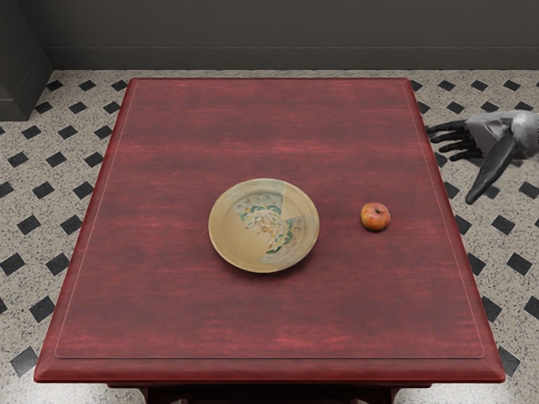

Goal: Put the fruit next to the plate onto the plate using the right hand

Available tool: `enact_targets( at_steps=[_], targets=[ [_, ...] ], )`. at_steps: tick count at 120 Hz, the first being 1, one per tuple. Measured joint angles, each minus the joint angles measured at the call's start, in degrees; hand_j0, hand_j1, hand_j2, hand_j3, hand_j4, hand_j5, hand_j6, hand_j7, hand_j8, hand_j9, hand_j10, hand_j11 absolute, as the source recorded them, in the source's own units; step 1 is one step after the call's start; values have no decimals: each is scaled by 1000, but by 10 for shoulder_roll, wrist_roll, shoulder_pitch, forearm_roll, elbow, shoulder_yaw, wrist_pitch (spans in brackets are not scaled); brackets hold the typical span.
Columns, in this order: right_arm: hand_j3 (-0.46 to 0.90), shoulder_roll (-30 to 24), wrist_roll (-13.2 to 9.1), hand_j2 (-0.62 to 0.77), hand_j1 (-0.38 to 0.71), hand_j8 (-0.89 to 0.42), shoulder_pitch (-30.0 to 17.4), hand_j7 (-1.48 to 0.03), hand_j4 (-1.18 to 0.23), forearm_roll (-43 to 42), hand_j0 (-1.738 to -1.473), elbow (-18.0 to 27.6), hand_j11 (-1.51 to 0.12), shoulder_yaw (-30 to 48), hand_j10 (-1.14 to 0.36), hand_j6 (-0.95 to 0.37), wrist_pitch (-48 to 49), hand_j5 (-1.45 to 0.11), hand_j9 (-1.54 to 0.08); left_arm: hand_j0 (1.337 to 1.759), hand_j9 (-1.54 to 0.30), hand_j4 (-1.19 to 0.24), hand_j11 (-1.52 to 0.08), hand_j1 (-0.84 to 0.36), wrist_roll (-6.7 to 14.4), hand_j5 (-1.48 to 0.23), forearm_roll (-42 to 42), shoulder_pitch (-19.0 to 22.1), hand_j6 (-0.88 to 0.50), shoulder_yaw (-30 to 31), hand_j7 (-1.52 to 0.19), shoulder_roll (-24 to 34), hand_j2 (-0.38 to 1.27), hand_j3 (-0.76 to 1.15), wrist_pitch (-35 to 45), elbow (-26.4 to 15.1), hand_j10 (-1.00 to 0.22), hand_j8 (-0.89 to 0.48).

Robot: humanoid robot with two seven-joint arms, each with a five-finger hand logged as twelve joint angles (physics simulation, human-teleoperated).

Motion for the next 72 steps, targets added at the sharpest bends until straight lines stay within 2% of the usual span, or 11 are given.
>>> enact_targets(
  at_steps=[22, 36, 42, 58, 72],
  targets=[
    [0, 11, -2, -4, -320, -28, 11, -33, -28, -2, -1658, 0, -33, 2, -27, -28, 0, -33, -33, 1658, 0, -1, 0, 349, 0, 0, 0, 0, -1, 0, 0, 0, 0, 0, 0, 0, 0, -1],
    [0, 9, -11, -4, -321, -27, 18, -32, -27, -3, -1658, 8, -32, 11, -26, -27, 0, -32, -32, 1658, 0, -1, 0, 349, 0, 0, 0, 0, -1, 0, 0, 0, 0, 0, 0, 0, 0, -1],
    [0, 2, -35, -4, -321, -27, 20, -32, -27, -7, -1658, 45, -32, 14, -26, -27, 0, -32, -32, 1658, 0, -1, 0, 349, 0, 0, 0, 0, -1, 0, 0, 0, 0, 0, 0, 0, 0, -1],
    [0, -34, -124, -4, -321, -27, 49, -31, -27, -35, -1658, 201, -31, 18, -26, -28, -32, -32, -32, 1658, 0, -1, 0, 349, 0, 0, 0, 0, -1, 0, 0, 0, 0, 0, 0, 0, 0, -1],
    [0, -34, -183, -5, -321, -27, 76, -31, -27, -43, -1658, 261, -31, 19, -26, -28, -63, -32, -31, 1658, 0, -1, 0, 349, 0, 0, 0, 0, -1, 0, 0, 0, 0, 0, 0, 0, 0, -1]
  ],
)
